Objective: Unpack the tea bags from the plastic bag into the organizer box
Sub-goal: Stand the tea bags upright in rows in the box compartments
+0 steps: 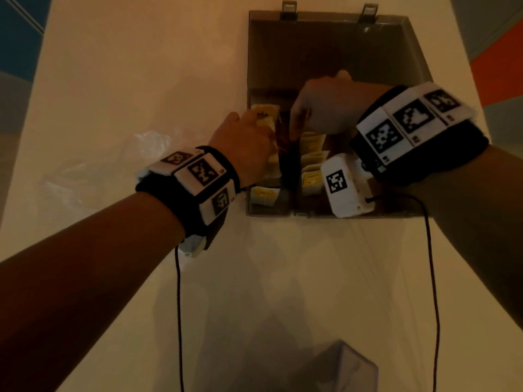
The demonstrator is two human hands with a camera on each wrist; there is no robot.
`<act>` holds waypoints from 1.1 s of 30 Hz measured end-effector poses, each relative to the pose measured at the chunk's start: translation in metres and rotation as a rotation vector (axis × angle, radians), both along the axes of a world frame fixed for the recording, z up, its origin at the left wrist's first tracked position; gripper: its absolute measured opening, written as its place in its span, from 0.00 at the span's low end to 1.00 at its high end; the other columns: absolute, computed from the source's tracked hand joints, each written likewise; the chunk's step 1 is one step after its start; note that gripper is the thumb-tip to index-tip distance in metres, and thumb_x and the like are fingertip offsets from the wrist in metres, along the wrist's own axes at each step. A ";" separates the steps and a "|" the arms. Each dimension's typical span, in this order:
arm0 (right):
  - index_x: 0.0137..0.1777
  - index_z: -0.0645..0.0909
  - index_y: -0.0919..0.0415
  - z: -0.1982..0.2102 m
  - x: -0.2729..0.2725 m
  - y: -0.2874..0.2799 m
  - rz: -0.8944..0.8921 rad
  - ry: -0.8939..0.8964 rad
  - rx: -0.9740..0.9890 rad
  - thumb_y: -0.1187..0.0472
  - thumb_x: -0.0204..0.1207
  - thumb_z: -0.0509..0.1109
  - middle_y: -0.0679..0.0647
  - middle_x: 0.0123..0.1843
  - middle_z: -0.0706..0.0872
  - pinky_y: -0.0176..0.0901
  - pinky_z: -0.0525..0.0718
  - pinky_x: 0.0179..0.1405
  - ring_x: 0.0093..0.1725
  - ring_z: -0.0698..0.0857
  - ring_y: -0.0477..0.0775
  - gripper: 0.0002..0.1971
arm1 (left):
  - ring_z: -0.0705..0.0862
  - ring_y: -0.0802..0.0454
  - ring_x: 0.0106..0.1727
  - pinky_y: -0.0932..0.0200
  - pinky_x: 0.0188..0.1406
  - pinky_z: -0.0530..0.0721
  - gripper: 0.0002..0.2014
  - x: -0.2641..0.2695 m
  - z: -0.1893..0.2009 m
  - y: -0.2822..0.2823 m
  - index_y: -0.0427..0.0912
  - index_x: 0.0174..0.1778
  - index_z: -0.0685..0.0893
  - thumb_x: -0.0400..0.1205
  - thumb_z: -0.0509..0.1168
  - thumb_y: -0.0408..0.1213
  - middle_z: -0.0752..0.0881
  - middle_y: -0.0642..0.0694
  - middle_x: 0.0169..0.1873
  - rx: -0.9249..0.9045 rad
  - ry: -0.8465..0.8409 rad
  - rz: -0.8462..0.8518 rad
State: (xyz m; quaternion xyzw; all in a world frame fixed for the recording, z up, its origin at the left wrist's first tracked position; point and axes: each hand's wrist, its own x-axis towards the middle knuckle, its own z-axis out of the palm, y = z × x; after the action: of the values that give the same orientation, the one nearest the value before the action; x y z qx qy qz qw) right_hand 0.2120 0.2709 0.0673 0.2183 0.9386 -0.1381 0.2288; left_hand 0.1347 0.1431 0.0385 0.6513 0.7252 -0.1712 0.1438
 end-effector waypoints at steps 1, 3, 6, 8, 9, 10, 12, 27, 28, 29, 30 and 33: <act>0.45 0.86 0.47 -0.001 0.002 0.000 -0.015 0.013 -0.012 0.64 0.79 0.61 0.50 0.56 0.83 0.58 0.58 0.70 0.60 0.75 0.57 0.13 | 0.64 0.39 0.72 0.45 0.65 0.67 0.20 0.000 0.001 0.000 0.49 0.69 0.74 0.81 0.56 0.45 0.67 0.47 0.76 0.012 0.014 0.010; 0.50 0.86 0.48 -0.004 0.004 -0.002 -0.023 0.065 0.012 0.62 0.78 0.62 0.51 0.58 0.84 0.58 0.59 0.68 0.59 0.75 0.58 0.12 | 0.67 0.37 0.68 0.44 0.62 0.69 0.19 0.000 0.003 -0.001 0.45 0.68 0.73 0.80 0.59 0.38 0.67 0.43 0.74 0.119 0.012 0.067; 0.53 0.85 0.49 -0.011 0.003 -0.007 0.045 0.116 0.127 0.56 0.76 0.66 0.52 0.58 0.84 0.57 0.61 0.65 0.60 0.76 0.59 0.09 | 0.70 0.35 0.63 0.44 0.57 0.69 0.18 -0.005 0.008 -0.002 0.36 0.64 0.71 0.77 0.60 0.29 0.73 0.36 0.65 0.269 -0.018 0.218; 0.54 0.84 0.51 -0.018 0.002 -0.010 0.094 0.114 0.190 0.52 0.75 0.67 0.53 0.57 0.83 0.57 0.62 0.65 0.62 0.76 0.60 0.10 | 0.70 0.35 0.63 0.43 0.57 0.69 0.17 -0.011 0.006 -0.004 0.35 0.64 0.72 0.78 0.60 0.31 0.74 0.34 0.63 0.274 -0.029 0.289; 0.55 0.84 0.52 -0.021 0.001 -0.012 0.103 0.110 0.204 0.51 0.75 0.67 0.54 0.57 0.83 0.57 0.62 0.65 0.62 0.75 0.60 0.12 | 0.70 0.34 0.64 0.43 0.58 0.69 0.17 -0.012 0.005 -0.005 0.35 0.64 0.73 0.79 0.59 0.32 0.75 0.34 0.63 0.260 -0.025 0.301; 0.56 0.83 0.52 -0.023 0.000 -0.014 0.106 0.109 0.208 0.50 0.75 0.66 0.54 0.57 0.83 0.57 0.62 0.66 0.63 0.75 0.60 0.13 | 0.70 0.34 0.64 0.43 0.58 0.69 0.16 -0.014 0.004 -0.005 0.36 0.65 0.75 0.80 0.59 0.33 0.75 0.34 0.63 0.250 -0.020 0.303; 0.56 0.82 0.52 -0.026 -0.001 -0.016 0.104 0.110 0.190 0.47 0.75 0.65 0.54 0.54 0.83 0.57 0.62 0.66 0.62 0.74 0.61 0.14 | 0.70 0.34 0.64 0.43 0.58 0.70 0.17 -0.015 0.002 -0.005 0.38 0.65 0.76 0.80 0.59 0.34 0.75 0.34 0.63 0.253 -0.017 0.302; 0.50 0.82 0.53 -0.019 -0.006 -0.005 -0.122 0.195 -0.100 0.54 0.81 0.60 0.48 0.41 0.77 0.58 0.58 0.69 0.53 0.73 0.53 0.09 | 0.71 0.32 0.62 0.41 0.61 0.72 0.17 -0.027 -0.002 0.012 0.39 0.63 0.79 0.83 0.54 0.42 0.76 0.34 0.63 0.260 -0.190 0.395; 0.52 0.81 0.54 -0.020 -0.007 -0.004 -0.128 0.200 -0.104 0.54 0.82 0.58 0.50 0.46 0.78 0.59 0.58 0.70 0.56 0.74 0.54 0.10 | 0.72 0.31 0.62 0.40 0.63 0.72 0.17 -0.029 -0.003 0.014 0.37 0.62 0.78 0.84 0.53 0.42 0.77 0.33 0.62 0.247 -0.207 0.419; 0.54 0.80 0.54 -0.022 -0.009 -0.003 -0.119 0.196 -0.083 0.56 0.83 0.56 0.50 0.47 0.78 0.59 0.58 0.70 0.59 0.75 0.56 0.11 | 0.73 0.31 0.62 0.40 0.63 0.72 0.18 -0.029 -0.004 0.016 0.36 0.61 0.77 0.84 0.52 0.42 0.77 0.33 0.61 0.239 -0.217 0.439; 0.51 0.78 0.54 -0.025 -0.011 -0.004 -0.097 0.183 -0.046 0.57 0.83 0.55 0.49 0.43 0.77 0.59 0.59 0.70 0.59 0.76 0.57 0.10 | 0.72 0.32 0.63 0.40 0.62 0.71 0.17 -0.027 -0.005 0.017 0.35 0.61 0.76 0.84 0.51 0.41 0.78 0.33 0.61 0.240 -0.223 0.465; 0.46 0.77 0.56 -0.033 -0.018 -0.010 -0.026 0.106 0.107 0.58 0.82 0.53 0.47 0.31 0.72 0.57 0.59 0.68 0.48 0.78 0.57 0.11 | 0.71 0.34 0.64 0.43 0.57 0.73 0.14 -0.022 -0.004 0.019 0.35 0.60 0.74 0.83 0.55 0.39 0.78 0.35 0.62 0.290 -0.262 0.515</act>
State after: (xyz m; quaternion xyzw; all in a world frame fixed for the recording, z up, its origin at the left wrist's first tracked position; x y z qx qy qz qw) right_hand 0.1944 0.2609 0.0342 0.2346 0.9525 -0.1022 0.1653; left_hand 0.1129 0.1619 0.0344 0.4767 0.8582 0.0613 0.1800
